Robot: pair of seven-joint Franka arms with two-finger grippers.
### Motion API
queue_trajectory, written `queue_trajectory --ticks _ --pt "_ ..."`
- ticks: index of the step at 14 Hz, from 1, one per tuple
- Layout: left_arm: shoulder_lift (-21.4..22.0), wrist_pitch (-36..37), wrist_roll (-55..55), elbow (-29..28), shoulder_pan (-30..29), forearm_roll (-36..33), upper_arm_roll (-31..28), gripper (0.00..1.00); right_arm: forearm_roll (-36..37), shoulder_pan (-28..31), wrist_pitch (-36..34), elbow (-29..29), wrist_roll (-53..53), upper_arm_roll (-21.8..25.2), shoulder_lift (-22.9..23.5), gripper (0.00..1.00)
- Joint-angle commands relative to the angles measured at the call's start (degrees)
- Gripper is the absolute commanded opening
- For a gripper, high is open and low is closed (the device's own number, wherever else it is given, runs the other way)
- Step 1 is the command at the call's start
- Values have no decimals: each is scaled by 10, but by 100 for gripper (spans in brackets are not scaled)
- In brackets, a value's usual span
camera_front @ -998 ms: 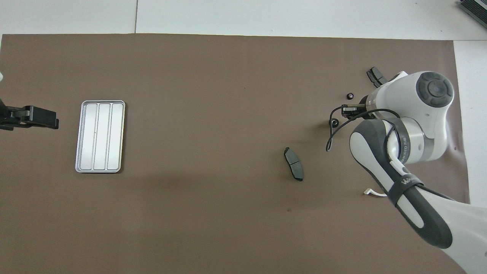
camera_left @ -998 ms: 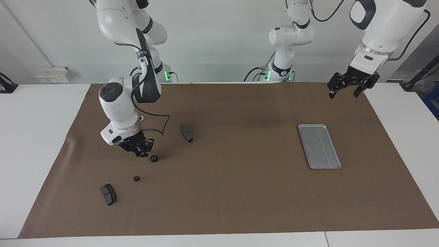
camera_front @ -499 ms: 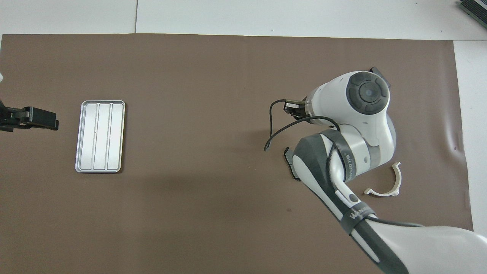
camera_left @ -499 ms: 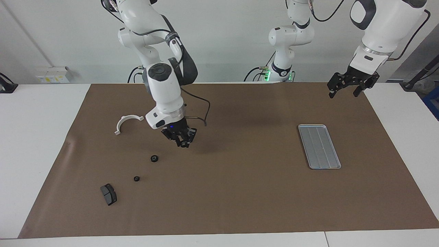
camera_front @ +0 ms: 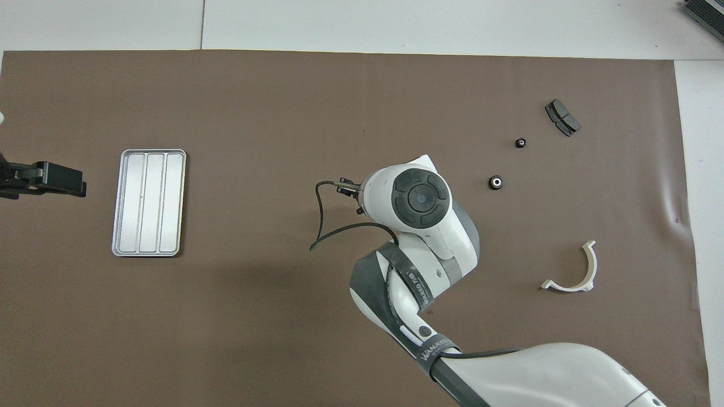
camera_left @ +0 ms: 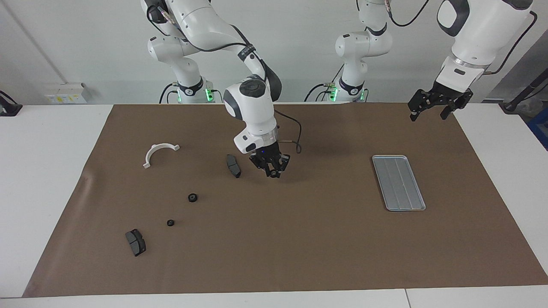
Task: Pick bearing gear from pile to tray
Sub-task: 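Carry the gear to the table centre and release it with the right gripper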
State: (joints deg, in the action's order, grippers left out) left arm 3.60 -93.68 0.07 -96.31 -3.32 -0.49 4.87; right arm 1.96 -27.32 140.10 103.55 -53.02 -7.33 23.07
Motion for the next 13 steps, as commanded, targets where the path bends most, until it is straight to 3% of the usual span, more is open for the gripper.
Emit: queue_trajectory --ticks 1,3,4,6,11,13 --pt "13 3 -9 -11 -1 -13 -2 100 51 -19 30 -12 -69 2 36 0" --pt "13 -6 -10 -12 -1 -18 -2 100 67 -20 36 -5 -90 1 39 11" --pt "13 -13 -9 -13 -1 -18 -2 100 67 -20 37 -5 -91 1 39 35" --pt "13 -36 -5 -14 -2 -18 -2 100 67 -22 39 -3 -94 1 39 100" --pt "3 -80 -2 -28 -7 -12 -1 100 90 -3 0 -4 -88 6 -4 100" --pt "-19 -89 0 -27 1 -10 0 89 105 40 -25 -3 -38 5 -28 100"
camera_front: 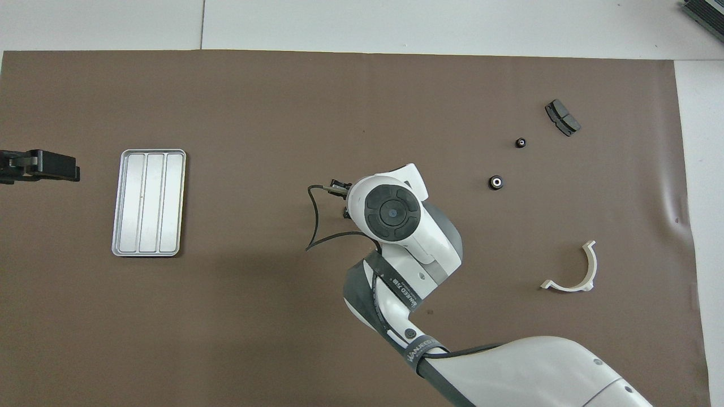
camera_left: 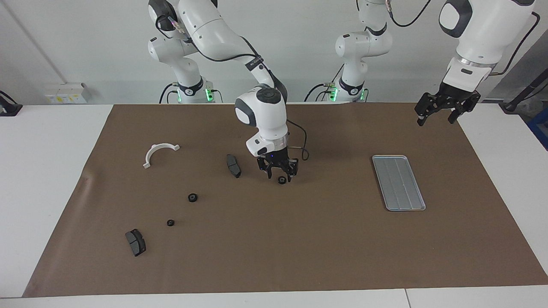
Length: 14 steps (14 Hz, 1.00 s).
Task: Pick bearing gear from pile to tray
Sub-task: 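Carry the gear to the table centre and release it with the right gripper, then reach the left gripper to the gear while the right gripper returns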
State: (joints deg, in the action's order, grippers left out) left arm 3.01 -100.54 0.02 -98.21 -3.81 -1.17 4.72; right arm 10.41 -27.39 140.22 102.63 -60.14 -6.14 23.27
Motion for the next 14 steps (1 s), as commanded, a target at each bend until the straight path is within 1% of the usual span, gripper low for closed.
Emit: queue_trajectory --ticks 1,2,4,7,10,11,13,14 --pt "-23 -28 9 -8 7 1 4 83 21 64 -39 6 87 -8 -39 100" --pt "-36 -34 26 -8 22 3 4 75 21 85 -49 6 135 -8 -44 100" --pt "-63 -57 62 -4 48 3 3 69 21 126 -52 6 212 -8 -45 100" --pt "-110 -98 145 3 102 4 3 66 16 194 -52 23 380 -10 -44 100" --pt "-144 -135 211 14 138 5 3 66 12 219 -56 44 462 -10 -36 100" --pt "-165 -131 239 28 163 4 2 66 13 220 -64 48 477 -10 -28 100" --pt "-229 -124 299 94 201 1 1 66 12 226 -65 62 492 -9 -23 100" --pt "-258 -116 326 125 217 0 0 66 12 240 -65 65 508 -10 -23 100"
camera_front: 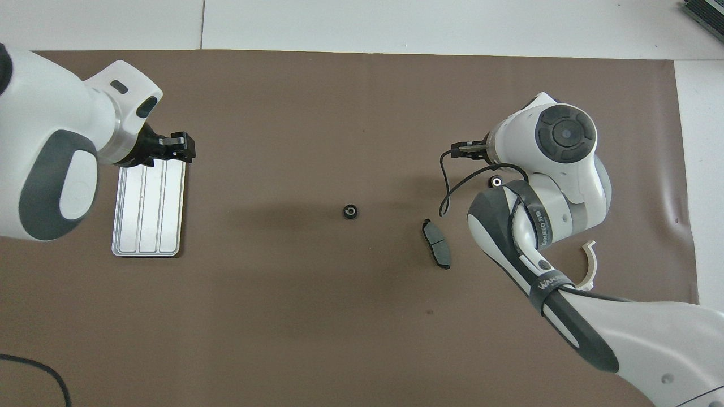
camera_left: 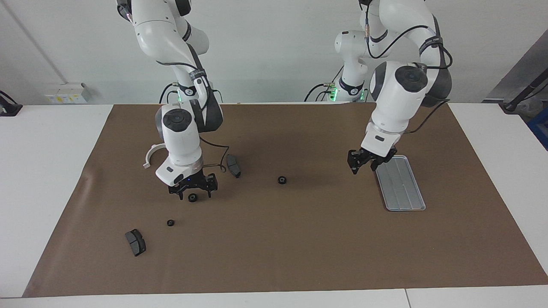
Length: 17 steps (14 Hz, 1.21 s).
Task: Pick bearing gear from pile to tray
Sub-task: 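Reach the left gripper to the gear while the right gripper returns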
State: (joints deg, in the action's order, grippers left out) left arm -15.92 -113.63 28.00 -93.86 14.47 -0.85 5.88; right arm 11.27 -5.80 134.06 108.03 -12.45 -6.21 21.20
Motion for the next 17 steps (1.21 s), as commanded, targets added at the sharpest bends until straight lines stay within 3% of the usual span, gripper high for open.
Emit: queue_trajectory --ticks 1,5,7,10,11,15,17 --pt "-100 24 70 117 55 -6 -12 66 3 33 -1 16 45 -10 -3 100" --pt "-156 30 126 169 115 -21 -14 66 -17 40 9 17 49 -10 10 100" --pt "-179 23 145 177 147 -27 -17 66 -31 40 8 18 57 -10 10 94" --pt "-180 10 153 173 162 -26 -18 64 -33 41 8 34 65 -10 7 79" --pt "-177 0 159 160 178 -25 -18 64 -33 41 9 34 64 -10 10 73" --pt "-153 -85 190 76 195 -28 -17 63 -34 39 21 33 59 -10 11 65" --pt "-140 -100 191 41 195 -28 -17 63 -40 39 21 33 59 -10 11 55"
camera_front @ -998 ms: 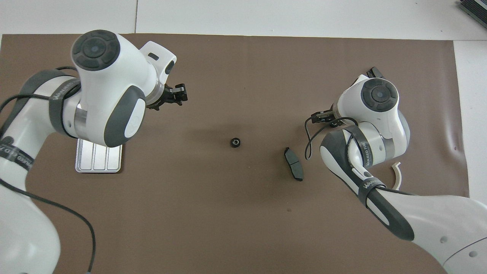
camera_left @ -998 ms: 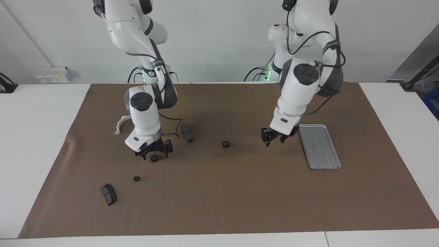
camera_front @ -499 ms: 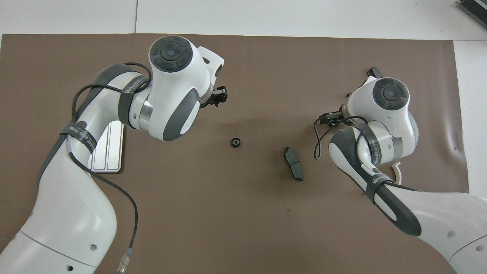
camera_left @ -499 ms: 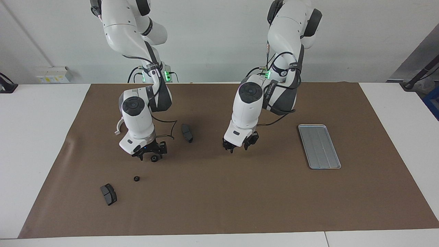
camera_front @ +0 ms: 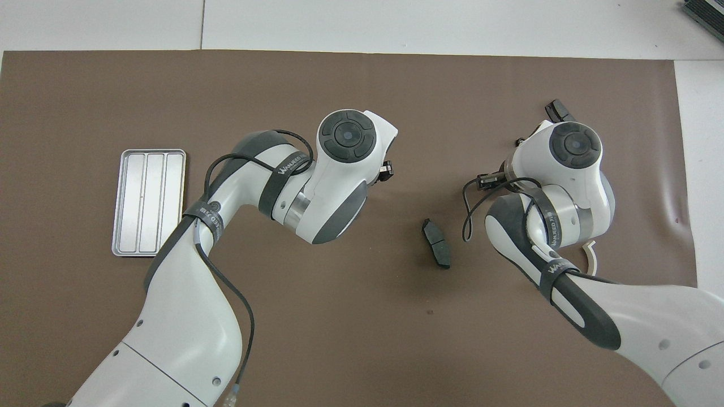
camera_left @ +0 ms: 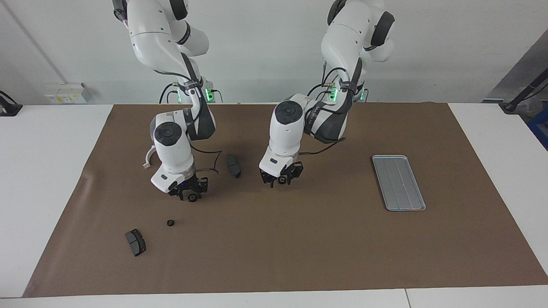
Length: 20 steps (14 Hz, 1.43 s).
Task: Pick bearing gear from pile to tray
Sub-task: 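Grasp the gear with the left gripper while the right gripper reaches gears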
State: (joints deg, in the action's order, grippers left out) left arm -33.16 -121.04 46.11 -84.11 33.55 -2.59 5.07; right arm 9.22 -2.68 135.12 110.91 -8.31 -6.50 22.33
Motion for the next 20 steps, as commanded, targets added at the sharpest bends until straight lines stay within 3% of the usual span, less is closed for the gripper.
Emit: queue_trajectory --ticks 1,4,7,20 --pt "39 -31 10 -74 4 -11 -9 63 -22 7 10 4 18 -7 1 46" --pt "58 -56 13 -125 5 -11 -9 62 -22 6 12 4 18 -7 1 0" --pt "63 -110 39 -154 15 -11 -9 62 -23 3 10 -1 7 -7 0 0" --pt "73 -144 38 -195 23 -11 -9 59 -44 5 -93 -54 -28 -7 -70 0"
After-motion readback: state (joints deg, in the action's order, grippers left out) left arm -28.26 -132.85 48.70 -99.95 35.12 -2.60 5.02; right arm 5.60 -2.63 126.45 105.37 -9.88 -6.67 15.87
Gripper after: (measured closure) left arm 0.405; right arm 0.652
